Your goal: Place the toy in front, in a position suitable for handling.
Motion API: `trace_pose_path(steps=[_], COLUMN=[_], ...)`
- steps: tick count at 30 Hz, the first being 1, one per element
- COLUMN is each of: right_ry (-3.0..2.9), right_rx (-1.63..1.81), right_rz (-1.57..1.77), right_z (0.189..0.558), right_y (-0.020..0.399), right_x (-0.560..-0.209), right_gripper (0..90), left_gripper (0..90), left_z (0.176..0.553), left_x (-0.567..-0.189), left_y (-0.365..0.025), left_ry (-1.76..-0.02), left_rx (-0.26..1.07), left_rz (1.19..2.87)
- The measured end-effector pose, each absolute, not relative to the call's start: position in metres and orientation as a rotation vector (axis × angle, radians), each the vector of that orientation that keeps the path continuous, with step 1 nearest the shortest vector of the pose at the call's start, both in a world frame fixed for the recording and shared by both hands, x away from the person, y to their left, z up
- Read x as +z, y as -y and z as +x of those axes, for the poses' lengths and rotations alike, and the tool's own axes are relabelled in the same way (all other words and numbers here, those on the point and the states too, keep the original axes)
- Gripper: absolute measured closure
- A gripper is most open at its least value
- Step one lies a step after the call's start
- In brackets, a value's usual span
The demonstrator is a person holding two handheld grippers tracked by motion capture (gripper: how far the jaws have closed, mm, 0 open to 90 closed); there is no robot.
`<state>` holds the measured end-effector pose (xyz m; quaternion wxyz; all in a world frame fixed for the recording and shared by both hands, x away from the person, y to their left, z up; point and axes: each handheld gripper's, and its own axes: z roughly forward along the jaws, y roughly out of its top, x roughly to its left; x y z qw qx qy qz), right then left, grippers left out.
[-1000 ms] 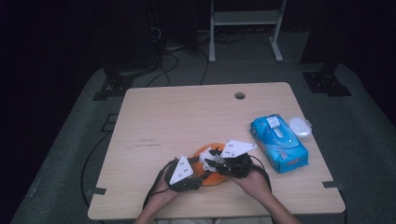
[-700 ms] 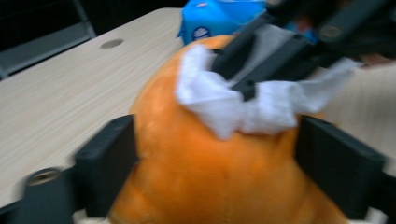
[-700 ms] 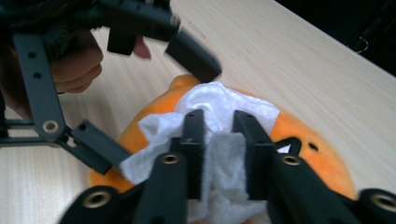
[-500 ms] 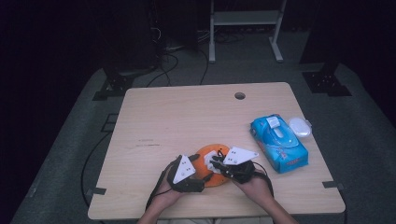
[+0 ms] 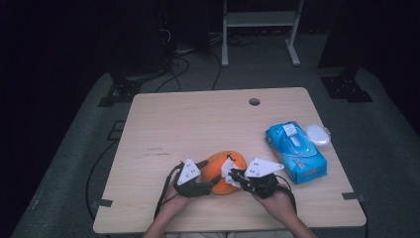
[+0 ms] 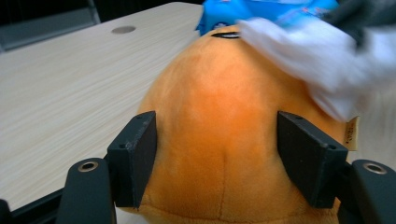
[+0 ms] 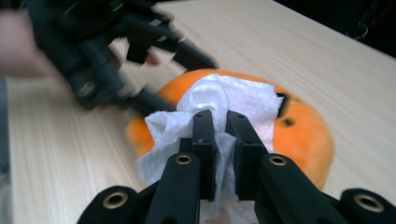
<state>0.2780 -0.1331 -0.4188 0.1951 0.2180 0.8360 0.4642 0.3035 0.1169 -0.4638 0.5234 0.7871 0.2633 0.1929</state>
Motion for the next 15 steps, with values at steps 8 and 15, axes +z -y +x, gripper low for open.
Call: trace_pose_path(steps=[8,15], right_ry=[-2.310,-2.321], right_rx=[1.343,1.361], right_rz=[0.803,0.810], right_z=[0.299,0.307], right_y=[0.157,0.154], right_x=[-0.433,-0.437], right_gripper=[81.8,81.8], left_gripper=[17.8,22.2], left_z=[0.301,0.295], left_x=[-0.458,-0.460], left_y=[-0.115,-0.111], left_ry=[-0.591,-0.546], left_rx=[0.460,0.485], left_rz=[1.856,1.922])
